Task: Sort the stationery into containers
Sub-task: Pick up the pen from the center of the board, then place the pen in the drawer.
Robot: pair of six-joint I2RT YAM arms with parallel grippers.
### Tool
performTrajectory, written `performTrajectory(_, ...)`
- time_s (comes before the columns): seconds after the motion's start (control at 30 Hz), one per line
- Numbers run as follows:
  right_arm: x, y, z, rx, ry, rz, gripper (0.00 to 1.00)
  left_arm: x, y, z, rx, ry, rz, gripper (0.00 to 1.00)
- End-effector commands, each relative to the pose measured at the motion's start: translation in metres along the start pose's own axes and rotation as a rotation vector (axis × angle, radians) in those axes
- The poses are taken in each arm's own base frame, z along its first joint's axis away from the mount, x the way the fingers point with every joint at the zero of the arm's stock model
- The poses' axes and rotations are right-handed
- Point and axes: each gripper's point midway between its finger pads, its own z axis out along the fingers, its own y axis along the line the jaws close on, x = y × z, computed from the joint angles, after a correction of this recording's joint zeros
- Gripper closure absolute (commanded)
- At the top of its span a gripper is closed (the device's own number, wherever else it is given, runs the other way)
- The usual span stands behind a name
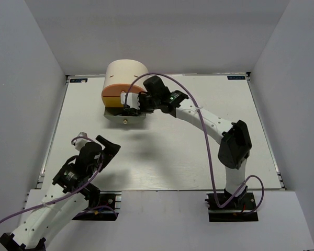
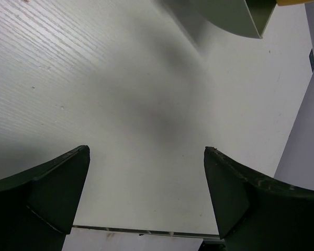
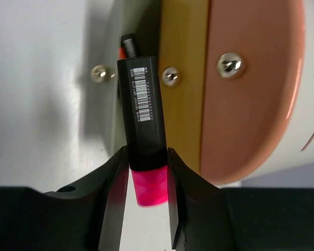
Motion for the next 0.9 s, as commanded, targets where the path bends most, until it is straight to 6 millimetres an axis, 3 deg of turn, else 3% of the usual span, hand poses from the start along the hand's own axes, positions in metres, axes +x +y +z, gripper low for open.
performTrajectory(0.0, -0.002, -0.022, 0.021, 0.072, 0.02, 0.039, 1.0, -0.001, -0.006, 0.002, 0.018, -0.001, -0.014, 0.0)
performTrajectory(0.13, -0.011, -0.036, 0.032, 0.138, -0.02, 0.019, 1.0, 0.002, -0.004, 0.003, 0.013, 0.011, -0.011, 0.0)
performTrajectory(0.5, 0.013, -0.017, 0.063, 0.086, 0.018, 0.045, 1.0, 0.005, -0.003, 0.004, 0.025, 0.016, -0.023, 0.0)
performTrajectory(0.77, 0.027, -0.013, 0.078, 0.085, 0.048, 0.055, 1.0, 0.011, -0.002, 0.009, 0.015, 0.039, -0.018, 0.0)
performTrajectory(0.87, 0.031, -0.013, 0.084, 0.086, 0.059, 0.056, 0.95, 0.01, -0.004, 0.009, 0.023, 0.037, -0.02, 0.0)
